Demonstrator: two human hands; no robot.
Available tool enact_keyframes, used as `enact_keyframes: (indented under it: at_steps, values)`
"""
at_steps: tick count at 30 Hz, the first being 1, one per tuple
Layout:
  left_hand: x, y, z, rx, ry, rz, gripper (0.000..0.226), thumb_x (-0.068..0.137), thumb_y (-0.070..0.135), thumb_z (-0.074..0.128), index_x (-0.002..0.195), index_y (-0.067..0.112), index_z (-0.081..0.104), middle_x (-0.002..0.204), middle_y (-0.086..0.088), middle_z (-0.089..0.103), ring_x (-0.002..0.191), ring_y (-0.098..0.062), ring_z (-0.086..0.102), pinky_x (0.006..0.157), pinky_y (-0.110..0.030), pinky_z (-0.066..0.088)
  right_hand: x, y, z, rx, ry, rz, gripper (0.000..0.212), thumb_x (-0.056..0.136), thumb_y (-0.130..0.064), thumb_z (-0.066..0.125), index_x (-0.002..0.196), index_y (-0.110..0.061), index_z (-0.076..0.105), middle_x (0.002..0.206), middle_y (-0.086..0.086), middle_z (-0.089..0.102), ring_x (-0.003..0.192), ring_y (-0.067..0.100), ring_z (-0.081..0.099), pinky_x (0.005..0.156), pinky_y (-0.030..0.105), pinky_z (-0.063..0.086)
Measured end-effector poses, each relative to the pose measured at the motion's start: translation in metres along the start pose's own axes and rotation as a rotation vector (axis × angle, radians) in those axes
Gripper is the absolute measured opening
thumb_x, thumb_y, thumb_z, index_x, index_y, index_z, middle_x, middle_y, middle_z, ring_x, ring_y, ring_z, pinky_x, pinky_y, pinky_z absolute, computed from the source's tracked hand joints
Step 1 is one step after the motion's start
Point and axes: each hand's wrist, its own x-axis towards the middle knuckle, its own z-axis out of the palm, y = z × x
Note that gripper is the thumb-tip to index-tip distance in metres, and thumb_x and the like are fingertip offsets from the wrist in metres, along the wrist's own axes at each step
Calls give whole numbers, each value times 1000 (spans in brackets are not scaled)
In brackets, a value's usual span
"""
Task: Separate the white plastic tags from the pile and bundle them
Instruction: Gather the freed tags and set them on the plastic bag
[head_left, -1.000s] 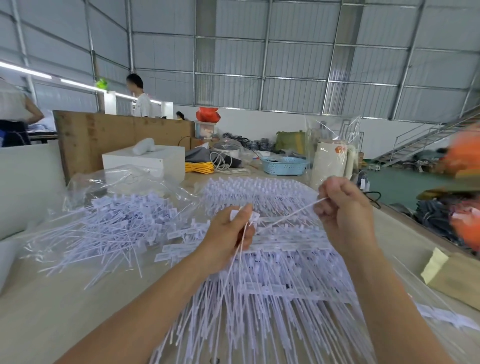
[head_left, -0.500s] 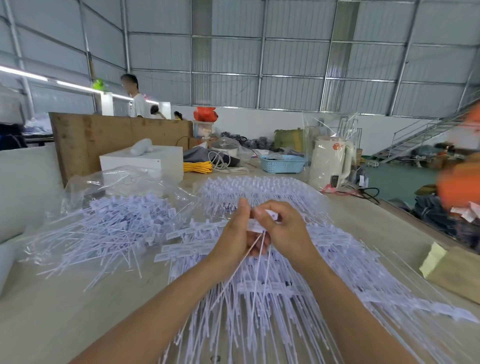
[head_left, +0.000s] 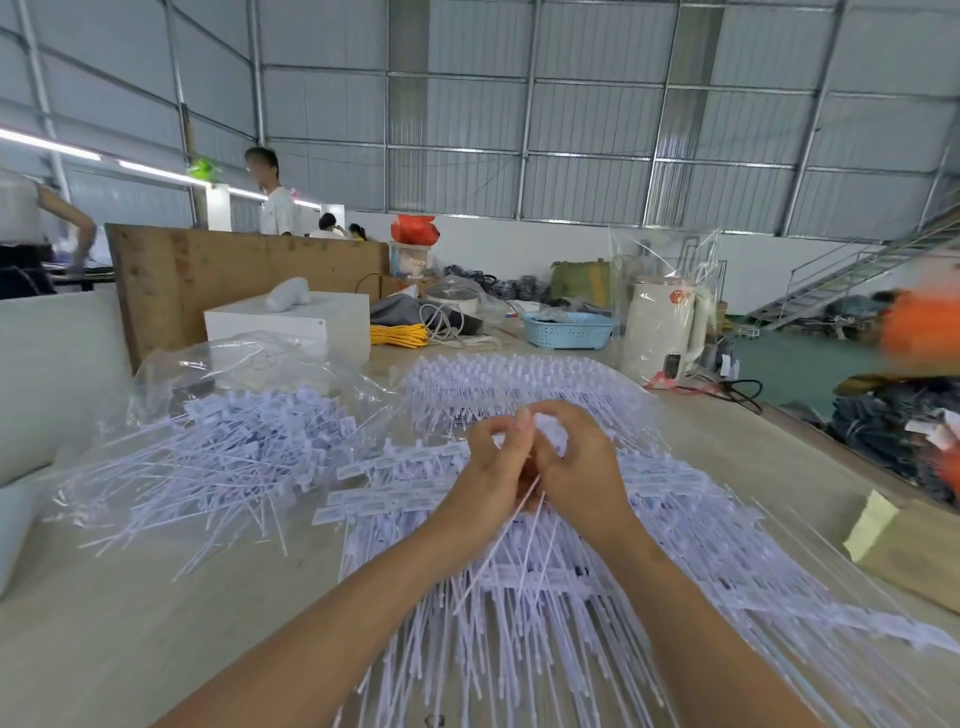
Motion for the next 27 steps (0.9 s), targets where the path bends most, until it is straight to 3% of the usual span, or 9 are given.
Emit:
enact_keyframes:
  at_steps: [2, 4, 8, 11, 14, 17, 20, 23, 27]
  values:
    - [-5, 2, 2, 58, -50, -45, 84, 80, 77, 30, 126, 8, 40, 87, -13, 66, 77, -19, 65, 75, -37, 53, 4, -3, -5, 109, 152, 38, 12, 91, -19, 59, 102, -16, 62, 103, 2, 62, 89, 12, 58, 81, 23, 47]
    - [-11, 6, 6, 107, -123, -69, 64, 89, 61, 34, 122, 8, 46, 97, -12, 66, 80, -15, 66, 79, -32, 55, 7, -3, -10, 180, 253, 63, 11, 93, -22, 57, 101, -17, 61, 98, -2, 63, 81, 9, 57, 75, 19, 45]
    - [-18, 14, 16, 139, -160, 18, 21, 102, 23, 38, 93, 12, 53, 74, 2, 61, 51, -11, 57, 54, -23, 50, 8, 0, -14, 189, 374, 12, 10, 95, -24, 54, 100, -18, 59, 90, -6, 62, 67, -4, 54, 62, 10, 41]
    - [-17, 17, 20, 86, -69, 69, 26, 102, 17, 40, 80, 11, 53, 60, 8, 51, 43, -8, 42, 47, -22, 40, 9, -2, -16, 224, 382, -36, 11, 95, -26, 53, 103, -21, 58, 84, -4, 61, 59, 2, 51, 58, 16, 42]
    - [-14, 20, 20, -29, 38, 101, 24, 101, 11, 42, 85, 5, 57, 55, 7, 43, 40, -4, 34, 44, -18, 34, 9, -6, -16, 261, 320, -74, 21, 96, -28, 50, 116, -26, 53, 77, -7, 57, 59, 7, 53, 57, 16, 46]
    - [-10, 35, 12, -299, 172, 122, 24, 101, 11, 42, 95, 11, 66, 56, 7, 40, 43, -3, 30, 44, -16, 31, 6, -7, -13, 314, 208, -100, 46, 92, -38, 45, 137, -29, 37, 97, -10, 58, 74, 0, 62, 66, 13, 51]
    - [-4, 54, -8, -455, 271, 99, 25, 101, 11, 41, 99, 11, 65, 55, 6, 43, 41, -4, 28, 41, -16, 26, 5, -1, -7, 279, 137, -88, 55, 86, -43, 46, 138, -32, 32, 102, -15, 54, 78, 4, 63, 63, 12, 51]
    - [-1, 60, -40, -361, 376, 68, 29, 97, 1, 37, 93, 11, 64, 49, 7, 42, 37, -4, 24, 36, -14, 19, 5, 6, -4, 269, 115, -62, 53, 84, -42, 48, 134, -26, 37, 99, -11, 55, 75, 6, 63, 58, 13, 51]
    - [-11, 49, -101, -29, 684, 47, 35, 91, -5, 40, 76, 18, 63, 52, 2, 42, 46, -11, 31, 40, -18, 26, 6, 11, -4, 294, 116, -43, 48, 79, -43, 51, 124, -26, 43, 98, -7, 57, 68, 6, 63, 54, 12, 49]
